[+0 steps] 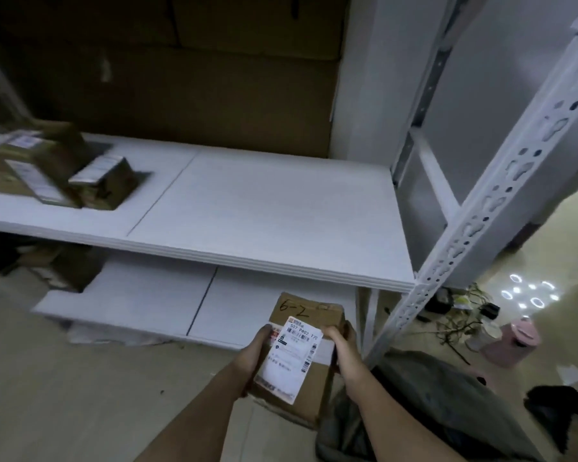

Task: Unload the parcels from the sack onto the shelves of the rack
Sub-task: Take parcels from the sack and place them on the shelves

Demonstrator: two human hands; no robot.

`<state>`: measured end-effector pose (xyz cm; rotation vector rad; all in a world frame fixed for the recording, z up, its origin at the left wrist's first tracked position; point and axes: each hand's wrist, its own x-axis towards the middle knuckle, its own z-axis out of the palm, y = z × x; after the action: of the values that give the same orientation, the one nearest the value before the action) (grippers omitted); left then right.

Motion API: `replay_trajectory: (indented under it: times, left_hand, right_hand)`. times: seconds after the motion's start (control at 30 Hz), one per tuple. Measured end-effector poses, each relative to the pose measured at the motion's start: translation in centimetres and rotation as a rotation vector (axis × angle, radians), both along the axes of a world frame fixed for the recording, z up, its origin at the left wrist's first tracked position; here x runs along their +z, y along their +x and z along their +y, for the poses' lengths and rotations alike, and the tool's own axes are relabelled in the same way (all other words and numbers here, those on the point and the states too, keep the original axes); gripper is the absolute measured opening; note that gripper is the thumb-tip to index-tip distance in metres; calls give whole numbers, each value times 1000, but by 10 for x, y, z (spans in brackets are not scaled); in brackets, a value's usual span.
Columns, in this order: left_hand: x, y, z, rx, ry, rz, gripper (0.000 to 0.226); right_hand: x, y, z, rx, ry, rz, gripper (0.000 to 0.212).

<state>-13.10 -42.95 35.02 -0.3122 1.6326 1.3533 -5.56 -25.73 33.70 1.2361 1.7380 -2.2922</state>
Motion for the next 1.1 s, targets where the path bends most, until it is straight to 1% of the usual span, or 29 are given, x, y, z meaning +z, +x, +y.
replay_trajectory:
  times: [0.03,0.07,0.13,0.17,0.27,0.3,0.37,0.4,0.5,0.53,0.57,0.67,0.77,0.83,0.87,0.9,0.97,1.1]
  left_hand:
    - [-1,0,-11,29,8,-24,63]
    - [0,0,-20,52,16,-34,62]
    - [6,-4,-40,103,59,-22,62]
    - [7,-8,-51,151,83,-8,63]
    - [11,-23,-83,246,127,50,61]
    - [12,-28,-95,275,134,65,59]
    - [17,-41,-122,331,140,131,57]
    - [19,-48,-134,356,138,162,56]
    - [21,-81,-188,389,99,273,55]
    - [23,-92,-205,384,82,310,53]
    - [26,-102,-220,376,71,338,52]
    - [38,-141,-274,332,53,366,54]
    - [41,-182,-312,302,55,387,68]
    - [47,-209,-330,278,62,407,74]
    - [59,-217,-334,253,63,429,71]
    - [71,-223,-336,235,70,451,63]
    - [90,-237,-339,166,113,493,47]
    - [106,-272,-334,70,139,596,49]
  right_hand:
    - [2,-10,-8,40,3,11,39]
    - [4,-19,-14,78,10,19,42]
    - [10,-40,-33,147,38,35,60]
    - [12,-50,-45,173,57,47,66]
    - [22,-78,-80,265,80,73,72]
    - [27,-86,-94,289,85,75,64]
    - [35,-105,-124,298,93,112,40]
    - [38,-115,-138,310,109,123,40]
    - [38,-153,-189,346,197,159,74]
    - [34,-165,-204,342,212,156,79]
    - [36,-174,-220,345,220,144,79]
    - [53,-200,-276,318,229,143,60]
    - [68,-227,-314,236,236,133,62]
    - [78,-246,-331,191,283,147,50]
    - [84,-255,-336,171,306,170,45]
    - [89,-262,-340,157,340,197,45]
    - [97,-279,-345,140,414,248,51]
    - [109,-311,-342,127,504,332,49]
